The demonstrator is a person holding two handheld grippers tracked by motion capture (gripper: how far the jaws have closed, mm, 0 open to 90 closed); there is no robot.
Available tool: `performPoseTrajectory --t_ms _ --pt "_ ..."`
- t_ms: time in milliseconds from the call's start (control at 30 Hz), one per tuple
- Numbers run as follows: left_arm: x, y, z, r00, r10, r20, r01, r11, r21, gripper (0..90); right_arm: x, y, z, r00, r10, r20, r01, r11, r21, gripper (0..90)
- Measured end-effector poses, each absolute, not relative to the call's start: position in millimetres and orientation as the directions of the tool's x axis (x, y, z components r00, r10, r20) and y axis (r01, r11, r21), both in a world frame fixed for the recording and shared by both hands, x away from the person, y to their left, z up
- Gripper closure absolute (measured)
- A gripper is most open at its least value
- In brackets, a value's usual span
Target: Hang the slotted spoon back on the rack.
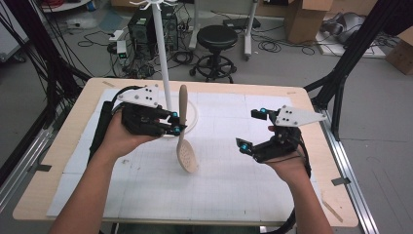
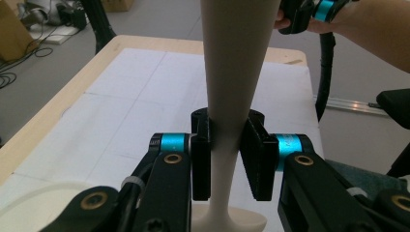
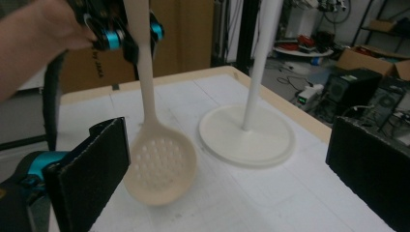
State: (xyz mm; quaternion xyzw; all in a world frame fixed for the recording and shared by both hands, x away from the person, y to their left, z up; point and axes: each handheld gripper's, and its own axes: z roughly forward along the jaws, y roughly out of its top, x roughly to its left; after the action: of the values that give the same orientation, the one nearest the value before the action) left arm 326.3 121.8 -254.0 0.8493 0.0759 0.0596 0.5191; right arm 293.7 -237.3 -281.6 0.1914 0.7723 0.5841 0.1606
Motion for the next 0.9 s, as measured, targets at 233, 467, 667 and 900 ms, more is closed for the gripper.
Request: performPoseTrajectory --t_ms 233,467,667,900 --pt "322.8 107.9 -252.9 0.986 0.164 0.025 0.052 -0.448 0.892 75.3 300.3 -218.9 -258.1 -0.911 0.413 -0.014 0.074 0.198 0.977 0.8" --pt "322.0 99.2 -253.4 0.989 0.145 0.025 0.045 -0.457 0.888 75.3 305.1 -194.0 -246.3 -0.947 0.320 0.001 0.062 0.182 0.981 6.2" --pt "322.3 95.1 -254.6 0.990 0.137 0.026 0.040 -0.462 0.886 75.3 307.5 -184.0 -242.1 -0.965 0.261 0.000 0.045 0.165 0.985 14.8" --pt "320.9 91.6 -254.9 0.992 0.122 0.026 0.034 -0.461 0.887 75.3 310.0 -172.9 -241.9 -0.975 0.223 0.006 0.044 0.167 0.985 22.6"
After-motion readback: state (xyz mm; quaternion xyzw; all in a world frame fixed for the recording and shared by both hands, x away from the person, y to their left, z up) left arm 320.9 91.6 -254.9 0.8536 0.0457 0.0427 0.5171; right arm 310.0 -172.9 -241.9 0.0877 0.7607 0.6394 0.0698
